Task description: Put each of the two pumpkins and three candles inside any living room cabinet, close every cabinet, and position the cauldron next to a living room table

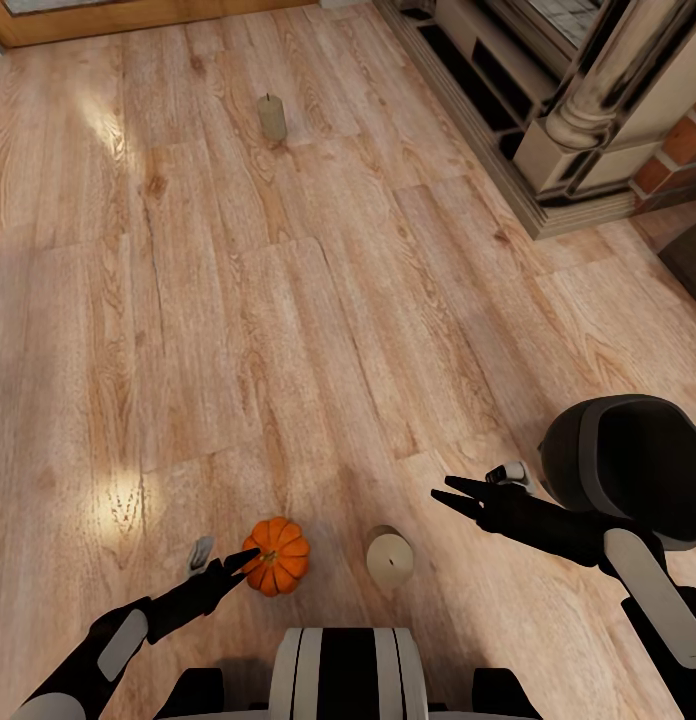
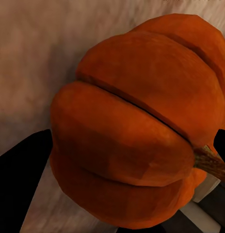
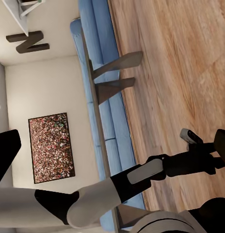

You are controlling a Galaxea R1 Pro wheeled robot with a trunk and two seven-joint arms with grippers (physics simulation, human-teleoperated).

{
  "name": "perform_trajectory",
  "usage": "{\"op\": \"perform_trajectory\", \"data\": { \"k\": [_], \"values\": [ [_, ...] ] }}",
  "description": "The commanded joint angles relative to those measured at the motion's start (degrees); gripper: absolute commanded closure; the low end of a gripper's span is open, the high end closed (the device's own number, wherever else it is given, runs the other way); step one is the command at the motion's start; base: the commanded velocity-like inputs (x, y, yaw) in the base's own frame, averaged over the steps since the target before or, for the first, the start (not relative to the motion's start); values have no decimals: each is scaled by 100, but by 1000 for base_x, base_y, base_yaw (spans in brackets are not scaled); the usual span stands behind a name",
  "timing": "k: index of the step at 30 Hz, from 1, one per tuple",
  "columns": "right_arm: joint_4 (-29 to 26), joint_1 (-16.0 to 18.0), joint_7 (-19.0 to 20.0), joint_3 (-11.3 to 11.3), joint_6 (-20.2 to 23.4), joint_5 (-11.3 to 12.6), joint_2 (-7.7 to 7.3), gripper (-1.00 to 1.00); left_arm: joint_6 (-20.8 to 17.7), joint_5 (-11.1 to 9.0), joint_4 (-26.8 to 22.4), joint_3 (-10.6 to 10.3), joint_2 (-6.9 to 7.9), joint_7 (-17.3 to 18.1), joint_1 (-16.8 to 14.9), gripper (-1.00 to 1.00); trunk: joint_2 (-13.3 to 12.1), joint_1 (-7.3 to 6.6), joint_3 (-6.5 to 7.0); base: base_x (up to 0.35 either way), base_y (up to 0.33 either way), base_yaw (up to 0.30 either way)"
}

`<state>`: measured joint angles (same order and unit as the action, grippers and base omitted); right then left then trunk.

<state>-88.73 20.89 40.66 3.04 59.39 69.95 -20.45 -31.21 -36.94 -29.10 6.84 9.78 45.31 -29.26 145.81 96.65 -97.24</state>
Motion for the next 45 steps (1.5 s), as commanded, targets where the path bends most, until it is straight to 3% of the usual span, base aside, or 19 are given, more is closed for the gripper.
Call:
{"op": "perform_trajectory", "data": {
  "k": [1,32,45],
  "values": [
    [3,3,29,3,11,-16,-3,-100,27,76,10,10,-2,-344,0,100,1,0,-3,0,0,0],
    [22,3,31,3,11,-16,-3,-100,27,73,10,19,-2,-321,-1,100,1,0,-3,0,0,0],
    [56,3,38,-3,11,-16,-3,-100,21,65,10,19,-2,-307,-1,100,-17,-33,285,0,0,0]
  ]
}}
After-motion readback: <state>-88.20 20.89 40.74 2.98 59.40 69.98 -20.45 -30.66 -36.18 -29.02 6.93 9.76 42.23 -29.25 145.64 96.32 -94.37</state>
